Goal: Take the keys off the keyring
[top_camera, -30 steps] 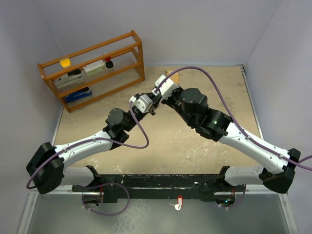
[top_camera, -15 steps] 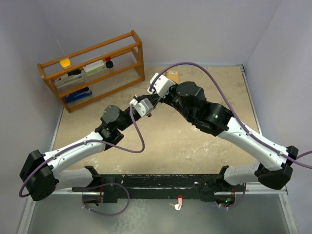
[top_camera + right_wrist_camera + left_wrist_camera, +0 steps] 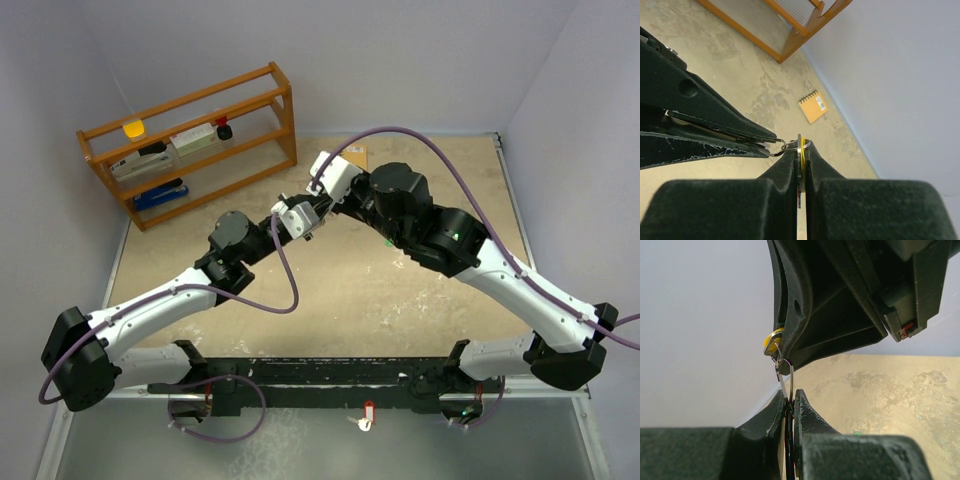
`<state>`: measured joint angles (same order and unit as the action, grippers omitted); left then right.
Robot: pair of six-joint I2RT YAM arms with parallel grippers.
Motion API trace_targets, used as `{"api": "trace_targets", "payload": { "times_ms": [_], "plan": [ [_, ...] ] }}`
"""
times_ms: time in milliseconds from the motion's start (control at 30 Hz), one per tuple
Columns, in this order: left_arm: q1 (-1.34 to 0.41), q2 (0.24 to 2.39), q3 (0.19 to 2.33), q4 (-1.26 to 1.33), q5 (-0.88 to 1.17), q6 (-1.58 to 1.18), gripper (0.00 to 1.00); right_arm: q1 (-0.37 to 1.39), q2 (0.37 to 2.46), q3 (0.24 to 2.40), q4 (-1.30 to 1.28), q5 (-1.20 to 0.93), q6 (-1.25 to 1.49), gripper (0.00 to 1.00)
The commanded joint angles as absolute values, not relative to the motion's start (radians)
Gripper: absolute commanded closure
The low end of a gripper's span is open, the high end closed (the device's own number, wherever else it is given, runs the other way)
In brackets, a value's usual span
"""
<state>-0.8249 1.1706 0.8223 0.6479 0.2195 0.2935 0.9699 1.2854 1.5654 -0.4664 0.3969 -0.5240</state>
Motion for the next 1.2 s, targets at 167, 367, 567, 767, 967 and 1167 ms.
{"api": "trace_targets", "payload": {
  "times_ms": [167,367,567,767,967,1167],
  "plan": [
    [-0.828,1.202,0.851,0.704,0.238,0.211,0.97,0.96,1.219,1.59,-0.351,0.405,-0.537,1.0],
    [-0.828,1.212,0.847,0.738,0.227,0.189,0.93,0.96,1.218,1.579,-0.337,0.402,-0.537,1.0],
    [-0.828,1.231,0.844,0.785,0.209,0.161,0.92,0.96,1.223,1.576,-0.34,0.402,-0.536,1.0],
    [-0.828,1.247,0.839,0.831,0.162,0.129,0.91,0.96,1.234,1.575,-0.345,0.394,-0.535,1.0],
    [-0.828,1.25,0.821,0.882,0.126,0.105,0.83,0.96,1.245,1.574,-0.345,0.393,-0.537,1.0],
    [-0.828,1.259,0.813,0.921,0.121,0.077,0.79,0.96,1.244,1.566,-0.337,0.4,-0.54,1.0]
  ]
}}
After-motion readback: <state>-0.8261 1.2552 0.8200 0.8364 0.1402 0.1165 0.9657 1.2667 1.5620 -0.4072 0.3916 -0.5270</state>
